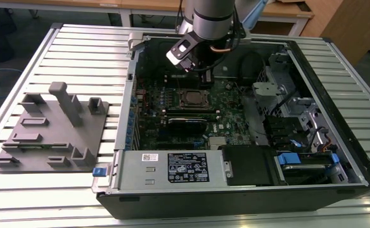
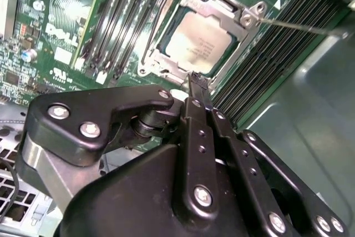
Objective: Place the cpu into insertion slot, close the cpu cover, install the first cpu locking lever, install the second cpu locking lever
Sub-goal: 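Close the cpu cover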
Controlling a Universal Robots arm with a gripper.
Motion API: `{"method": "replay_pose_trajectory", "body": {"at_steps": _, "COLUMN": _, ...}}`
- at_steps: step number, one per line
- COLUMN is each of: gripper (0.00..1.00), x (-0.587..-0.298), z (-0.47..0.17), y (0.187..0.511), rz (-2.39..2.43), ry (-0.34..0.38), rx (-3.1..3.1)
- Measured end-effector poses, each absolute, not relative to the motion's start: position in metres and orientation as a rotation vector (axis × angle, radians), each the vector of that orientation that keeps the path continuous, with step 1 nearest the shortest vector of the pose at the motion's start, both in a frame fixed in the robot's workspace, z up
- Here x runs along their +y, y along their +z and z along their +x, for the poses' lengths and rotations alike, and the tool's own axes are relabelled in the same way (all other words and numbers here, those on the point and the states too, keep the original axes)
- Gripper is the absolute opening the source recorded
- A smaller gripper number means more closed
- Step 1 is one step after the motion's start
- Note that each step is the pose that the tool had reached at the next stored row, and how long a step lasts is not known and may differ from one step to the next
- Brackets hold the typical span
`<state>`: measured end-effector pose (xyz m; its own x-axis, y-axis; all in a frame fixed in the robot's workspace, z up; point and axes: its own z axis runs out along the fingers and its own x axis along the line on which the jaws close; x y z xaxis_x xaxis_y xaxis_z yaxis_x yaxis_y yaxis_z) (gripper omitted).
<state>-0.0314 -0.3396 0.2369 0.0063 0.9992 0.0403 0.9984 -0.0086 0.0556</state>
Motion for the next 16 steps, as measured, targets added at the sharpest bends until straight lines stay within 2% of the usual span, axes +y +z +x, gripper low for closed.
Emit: {"method": "replay_pose_trajectory", "body": {"at_steps": 16, "gripper": 0.11, "x": -0.3396, "z": -0.0353, "y": 0.2368, "rz": 2.221, "ry": 0.106, "rx": 2.204}}
